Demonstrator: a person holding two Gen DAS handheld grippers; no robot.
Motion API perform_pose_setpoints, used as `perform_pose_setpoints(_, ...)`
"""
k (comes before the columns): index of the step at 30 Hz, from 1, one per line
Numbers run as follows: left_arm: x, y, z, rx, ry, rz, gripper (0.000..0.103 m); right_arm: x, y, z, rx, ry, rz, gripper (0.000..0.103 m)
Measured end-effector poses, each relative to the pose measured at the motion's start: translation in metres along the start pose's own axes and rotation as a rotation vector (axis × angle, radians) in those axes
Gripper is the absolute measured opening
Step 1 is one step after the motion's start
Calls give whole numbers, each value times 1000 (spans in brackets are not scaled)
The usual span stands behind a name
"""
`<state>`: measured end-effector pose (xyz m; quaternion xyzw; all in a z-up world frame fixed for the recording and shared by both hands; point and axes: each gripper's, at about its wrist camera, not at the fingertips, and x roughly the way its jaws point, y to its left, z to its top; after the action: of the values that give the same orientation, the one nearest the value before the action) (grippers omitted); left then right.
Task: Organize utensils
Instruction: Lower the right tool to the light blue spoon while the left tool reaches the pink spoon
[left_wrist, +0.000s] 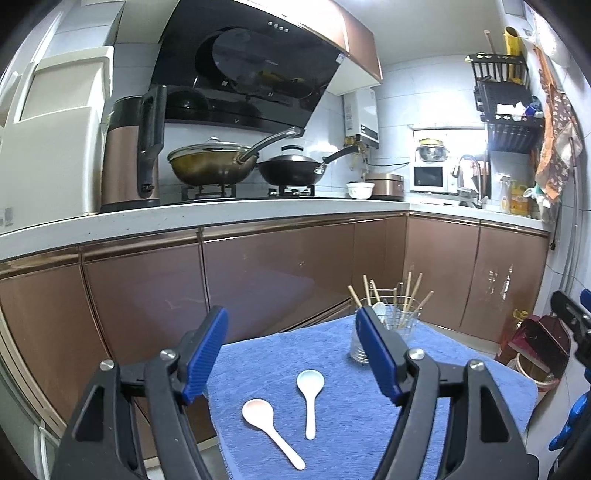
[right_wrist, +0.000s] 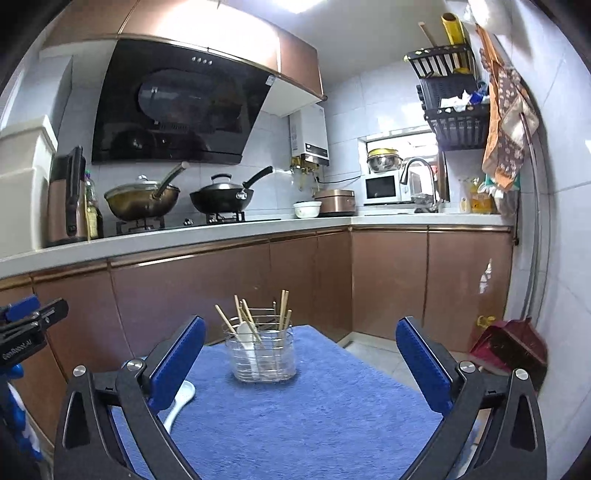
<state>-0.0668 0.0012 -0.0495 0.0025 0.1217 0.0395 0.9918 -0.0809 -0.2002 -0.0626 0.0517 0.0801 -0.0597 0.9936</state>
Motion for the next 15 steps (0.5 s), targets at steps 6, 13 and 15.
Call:
perform_pose_setpoints(6,15,10,-5,-19,39,38,71,14,-4,-6,21,26,49,103)
perform_pose_setpoints(13,46,18,-19,-21,121,83,71,50,6,-28,10,125,128,103)
perform_pose_setpoints(15,57,22,-24,-25,142,91,71,60,11,-33,-5,151,148,103)
